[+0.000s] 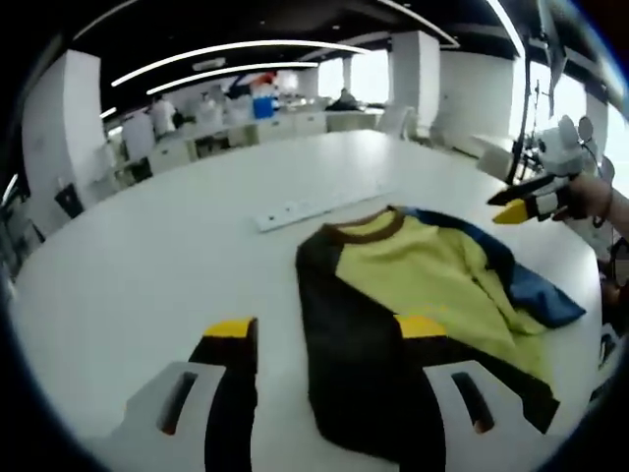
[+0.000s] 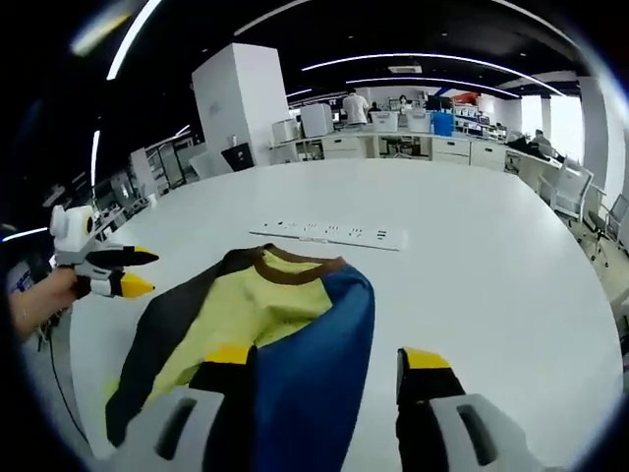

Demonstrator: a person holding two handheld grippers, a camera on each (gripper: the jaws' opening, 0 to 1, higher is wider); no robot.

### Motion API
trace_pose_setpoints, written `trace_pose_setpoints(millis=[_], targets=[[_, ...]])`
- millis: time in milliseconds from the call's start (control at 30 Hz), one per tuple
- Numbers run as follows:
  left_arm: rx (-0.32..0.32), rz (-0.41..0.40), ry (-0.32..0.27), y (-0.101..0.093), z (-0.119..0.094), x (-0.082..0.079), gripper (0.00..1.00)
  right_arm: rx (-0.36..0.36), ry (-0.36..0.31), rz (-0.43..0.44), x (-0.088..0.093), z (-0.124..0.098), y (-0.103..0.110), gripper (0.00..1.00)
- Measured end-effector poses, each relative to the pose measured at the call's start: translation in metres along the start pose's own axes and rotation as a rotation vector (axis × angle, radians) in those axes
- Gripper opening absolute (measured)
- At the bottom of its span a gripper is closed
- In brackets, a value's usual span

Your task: Fold the garment on the visible template until the final outline fits inside the template.

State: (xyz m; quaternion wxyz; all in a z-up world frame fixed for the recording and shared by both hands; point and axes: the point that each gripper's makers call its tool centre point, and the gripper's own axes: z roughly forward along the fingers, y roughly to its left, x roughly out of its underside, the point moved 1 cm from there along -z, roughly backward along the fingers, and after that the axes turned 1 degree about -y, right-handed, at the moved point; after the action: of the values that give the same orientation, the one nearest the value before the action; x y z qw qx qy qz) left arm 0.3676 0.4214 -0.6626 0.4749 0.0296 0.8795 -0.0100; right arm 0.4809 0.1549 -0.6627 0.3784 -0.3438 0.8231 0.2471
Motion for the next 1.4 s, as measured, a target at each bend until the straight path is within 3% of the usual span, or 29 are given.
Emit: trace_pose_setpoints(millis=[267, 433, 567, 667, 833, 1067, 1400], targets=[[-0.029, -0.004, 0.063, 0.008, -0.005, 0.035, 0.38, 0.011, 0.046, -0.010, 0.027, -0.020, 0.000, 0.44], [-0.032, -0.033, 0.076, 0.010, -0.006, 0.046, 0.32, 0.021, 0.065, -0.007, 0.043, -0.024, -0.002, 0.35], [-0.021, -0.051, 0.091, 0.010, -0.004, 0.055, 0.28, 0.033, 0.124, -0.004, 0.065, -0.025, -0.002, 0.31], [0.005, -0.104, 0.080, 0.006, -0.004, 0.056, 0.23, 0.025, 0.139, 0.024, 0.073, -0.025, -0.002, 0.28], [0.010, -0.115, 0.076, 0.004, -0.002, 0.058, 0.20, 0.051, 0.169, 0.031, 0.086, -0.031, -0.002, 0.22], [0.032, -0.068, 0.073, -0.004, 0.001, 0.060, 0.10, 0.086, 0.186, 0.060, 0.101, -0.035, -0.003, 0.17], [0.020, 0.022, 0.092, -0.005, -0.001, 0.060, 0.03, 0.138, 0.207, 0.038, 0.108, -0.041, -0.002, 0.02]])
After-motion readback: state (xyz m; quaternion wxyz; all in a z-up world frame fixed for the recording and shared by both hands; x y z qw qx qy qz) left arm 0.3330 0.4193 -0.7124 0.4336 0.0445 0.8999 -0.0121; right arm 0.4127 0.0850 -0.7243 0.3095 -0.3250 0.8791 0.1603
